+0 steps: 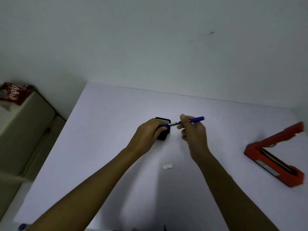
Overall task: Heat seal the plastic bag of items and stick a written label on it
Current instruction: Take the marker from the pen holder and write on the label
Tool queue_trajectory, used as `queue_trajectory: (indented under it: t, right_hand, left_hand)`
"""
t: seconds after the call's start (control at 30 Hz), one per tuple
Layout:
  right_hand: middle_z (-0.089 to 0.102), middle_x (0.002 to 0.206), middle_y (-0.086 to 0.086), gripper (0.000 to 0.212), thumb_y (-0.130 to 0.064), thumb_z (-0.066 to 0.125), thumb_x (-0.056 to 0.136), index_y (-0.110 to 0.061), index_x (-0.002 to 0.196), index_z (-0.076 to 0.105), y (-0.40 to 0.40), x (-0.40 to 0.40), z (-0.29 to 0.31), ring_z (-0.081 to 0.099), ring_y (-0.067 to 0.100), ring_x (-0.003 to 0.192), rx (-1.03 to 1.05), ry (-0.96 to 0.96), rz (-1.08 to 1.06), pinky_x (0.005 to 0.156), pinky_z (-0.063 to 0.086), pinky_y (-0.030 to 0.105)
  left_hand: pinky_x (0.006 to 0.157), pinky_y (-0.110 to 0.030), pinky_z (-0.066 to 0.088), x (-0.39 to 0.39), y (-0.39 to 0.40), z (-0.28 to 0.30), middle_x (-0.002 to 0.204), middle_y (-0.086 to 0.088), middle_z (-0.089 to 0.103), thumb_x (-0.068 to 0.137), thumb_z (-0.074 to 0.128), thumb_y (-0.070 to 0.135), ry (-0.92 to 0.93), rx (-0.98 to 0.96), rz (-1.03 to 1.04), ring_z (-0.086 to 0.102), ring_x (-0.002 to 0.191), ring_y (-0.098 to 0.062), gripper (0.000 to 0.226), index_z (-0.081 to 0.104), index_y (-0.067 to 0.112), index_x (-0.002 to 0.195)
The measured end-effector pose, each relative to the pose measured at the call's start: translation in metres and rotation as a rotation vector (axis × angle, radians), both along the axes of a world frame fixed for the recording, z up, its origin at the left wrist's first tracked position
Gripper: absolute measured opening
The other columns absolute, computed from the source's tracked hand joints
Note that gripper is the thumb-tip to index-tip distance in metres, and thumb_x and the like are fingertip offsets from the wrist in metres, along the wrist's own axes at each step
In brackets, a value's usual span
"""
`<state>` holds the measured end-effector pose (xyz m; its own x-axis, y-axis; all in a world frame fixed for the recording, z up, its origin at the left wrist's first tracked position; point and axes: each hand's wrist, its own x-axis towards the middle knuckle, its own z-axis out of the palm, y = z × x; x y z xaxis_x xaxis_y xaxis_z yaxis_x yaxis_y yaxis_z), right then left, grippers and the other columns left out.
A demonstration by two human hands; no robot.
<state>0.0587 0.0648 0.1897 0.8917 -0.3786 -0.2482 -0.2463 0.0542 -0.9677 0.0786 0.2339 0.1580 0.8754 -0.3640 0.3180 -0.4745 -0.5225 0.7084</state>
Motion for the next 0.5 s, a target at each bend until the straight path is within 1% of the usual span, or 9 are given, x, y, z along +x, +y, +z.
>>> queue_trajectory:
  t: [0.07, 0.13, 0.2, 0.27, 0.3, 0.37, 0.43, 0.47, 0.5]
  right_hand:
    - [0.062, 0.063, 0.002, 0.031, -0.037, 0.058, 0.093, -0.007, 0.087, 0.065, 0.011, 0.002, -0.004, 0.045, 0.010, 0.051, 0.035, 0.060, 0.052, 0.049, 0.037, 0.022]
    - [0.059, 0.057, 0.001, 0.035, -0.038, 0.054, 0.096, -0.007, 0.082, 0.064, 0.016, 0.005, -0.006, 0.047, 0.012, 0.050, 0.053, 0.108, 0.055, 0.050, 0.039, 0.023]
    - [0.058, 0.054, 0.001, 0.035, -0.036, 0.053, 0.096, -0.007, 0.080, 0.063, 0.018, 0.007, -0.008, 0.048, 0.013, 0.050, 0.044, 0.129, 0.065, 0.051, 0.040, 0.025]
    - [0.057, 0.053, 0.001, 0.034, -0.035, 0.053, 0.097, -0.007, 0.078, 0.063, 0.022, 0.005, -0.010, 0.048, 0.013, 0.049, 0.028, 0.126, 0.095, 0.051, 0.041, 0.025]
    - [0.057, 0.052, 0.001, 0.035, -0.034, 0.053, 0.097, -0.008, 0.077, 0.063, 0.025, 0.003, -0.011, 0.048, 0.012, 0.048, 0.016, 0.123, 0.110, 0.050, 0.041, 0.025]
    - [0.056, 0.054, 0.003, 0.036, -0.034, 0.052, 0.097, -0.009, 0.074, 0.063, 0.032, 0.000, -0.012, 0.048, 0.012, 0.048, -0.007, 0.125, 0.129, 0.050, 0.040, 0.025]
    - [0.054, 0.057, 0.005, 0.036, -0.034, 0.052, 0.097, -0.008, 0.073, 0.062, 0.038, 0.000, -0.011, 0.047, 0.013, 0.049, -0.019, 0.138, 0.128, 0.050, 0.040, 0.025]
    - [0.053, 0.057, 0.005, 0.036, -0.034, 0.051, 0.097, -0.007, 0.074, 0.061, 0.040, -0.001, -0.012, 0.046, 0.013, 0.050, -0.016, 0.142, 0.122, 0.050, 0.039, 0.025]
    - [0.052, 0.057, 0.005, 0.036, -0.034, 0.051, 0.097, -0.007, 0.075, 0.061, 0.042, -0.001, -0.012, 0.045, 0.013, 0.049, -0.007, 0.144, 0.116, 0.050, 0.039, 0.025]
  left_hand:
    - [0.071, 0.000, 0.034, -0.006, -0.002, 0.002, 0.091, 0.013, 0.054, 0.099, 0.049, 0.022, 0.004, 0.054, -0.023, 0.044, 0.079, 0.003, 0.021, 0.065, 0.014, 0.109]
    - [0.066, -0.008, 0.033, -0.013, -0.001, 0.000, 0.089, 0.009, 0.054, 0.102, 0.043, 0.025, 0.042, 0.119, -0.029, 0.045, 0.077, -0.002, 0.025, 0.064, 0.013, 0.107]
    - [0.066, -0.014, 0.032, -0.019, 0.002, -0.002, 0.090, 0.006, 0.054, 0.103, 0.038, 0.026, 0.092, 0.141, -0.045, 0.046, 0.079, -0.007, 0.028, 0.062, 0.010, 0.103]
    - [0.067, -0.019, 0.033, -0.026, 0.007, 0.000, 0.086, 0.006, 0.053, 0.103, 0.034, 0.027, 0.130, 0.128, -0.052, 0.047, 0.075, -0.008, 0.030, 0.058, 0.010, 0.094]
    - [0.066, -0.018, 0.034, -0.028, 0.010, 0.002, 0.082, 0.008, 0.052, 0.104, 0.032, 0.027, 0.173, 0.103, -0.046, 0.047, 0.072, -0.008, 0.030, 0.055, 0.013, 0.090]
    - [0.069, -0.019, 0.040, -0.035, 0.016, 0.005, 0.076, 0.009, 0.053, 0.105, 0.029, 0.027, 0.349, 0.004, -0.042, 0.057, 0.075, -0.008, 0.033, 0.052, 0.018, 0.083]
    - [0.082, -0.026, 0.049, -0.040, 0.019, 0.009, 0.072, 0.006, 0.052, 0.105, 0.027, 0.028, 0.605, -0.185, -0.062, 0.068, 0.087, -0.017, 0.038, 0.050, 0.021, 0.076]
    - [0.088, -0.028, 0.051, -0.041, 0.019, 0.010, 0.070, 0.005, 0.049, 0.106, 0.026, 0.028, 0.714, -0.280, -0.074, 0.070, 0.092, -0.021, 0.039, 0.049, 0.021, 0.074]
    - [0.092, -0.030, 0.052, -0.041, 0.019, 0.012, 0.068, 0.003, 0.047, 0.106, 0.026, 0.029, 0.785, -0.345, -0.082, 0.070, 0.095, -0.024, 0.041, 0.049, 0.019, 0.074]
